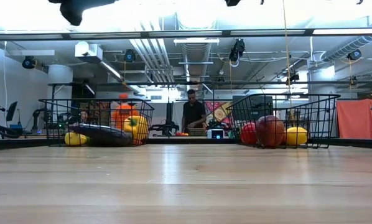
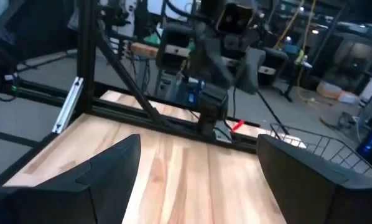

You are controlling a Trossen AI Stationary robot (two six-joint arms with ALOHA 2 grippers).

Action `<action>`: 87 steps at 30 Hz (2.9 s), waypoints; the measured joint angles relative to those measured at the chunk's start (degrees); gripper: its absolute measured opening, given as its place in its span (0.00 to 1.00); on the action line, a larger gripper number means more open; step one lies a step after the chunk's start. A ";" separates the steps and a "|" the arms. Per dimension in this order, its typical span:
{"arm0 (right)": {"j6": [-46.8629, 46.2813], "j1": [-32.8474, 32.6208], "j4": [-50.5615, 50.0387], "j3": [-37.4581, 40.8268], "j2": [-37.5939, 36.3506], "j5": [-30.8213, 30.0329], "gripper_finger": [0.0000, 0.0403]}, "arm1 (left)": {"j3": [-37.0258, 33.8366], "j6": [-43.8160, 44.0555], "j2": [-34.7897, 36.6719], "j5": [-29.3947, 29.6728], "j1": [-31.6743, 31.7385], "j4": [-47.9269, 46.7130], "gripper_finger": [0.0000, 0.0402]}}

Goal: Sort produce into baskets
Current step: Return to Home Position

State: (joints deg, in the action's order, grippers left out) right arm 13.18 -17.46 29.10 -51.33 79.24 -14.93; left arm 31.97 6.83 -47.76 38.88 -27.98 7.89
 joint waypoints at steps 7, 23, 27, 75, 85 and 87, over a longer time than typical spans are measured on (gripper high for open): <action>-1.25 3.01 0.48 6.15 -7.23 1.90 0.77 | 0.90 -9.45 -3.54 -14.83 9.38 4.12 0.24; -0.01 3.39 11.95 25.16 -23.31 1.55 0.76 | -9.60 -12.35 11.34 -33.91 29.93 4.17 0.17; 0.45 4.74 12.16 28.57 -28.20 1.39 0.76 | -12.33 -12.11 13.03 -40.49 35.31 6.40 0.17; 2.40 6.22 -15.97 50.68 -78.99 9.08 0.75 | -31.36 -6.29 47.43 -53.42 41.91 2.09 0.00; 2.15 6.24 -23.02 50.68 -77.14 6.54 0.75 | -31.08 -1.67 44.21 -33.47 41.96 -6.47 0.00; 1.80 6.24 -23.10 50.68 -76.81 6.37 0.75 | -31.00 -1.62 43.56 -32.80 41.98 -6.48 0.00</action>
State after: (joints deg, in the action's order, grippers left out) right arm 14.98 -11.22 6.00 -0.64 2.43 -8.56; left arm 0.97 5.21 -4.20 6.08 14.00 1.41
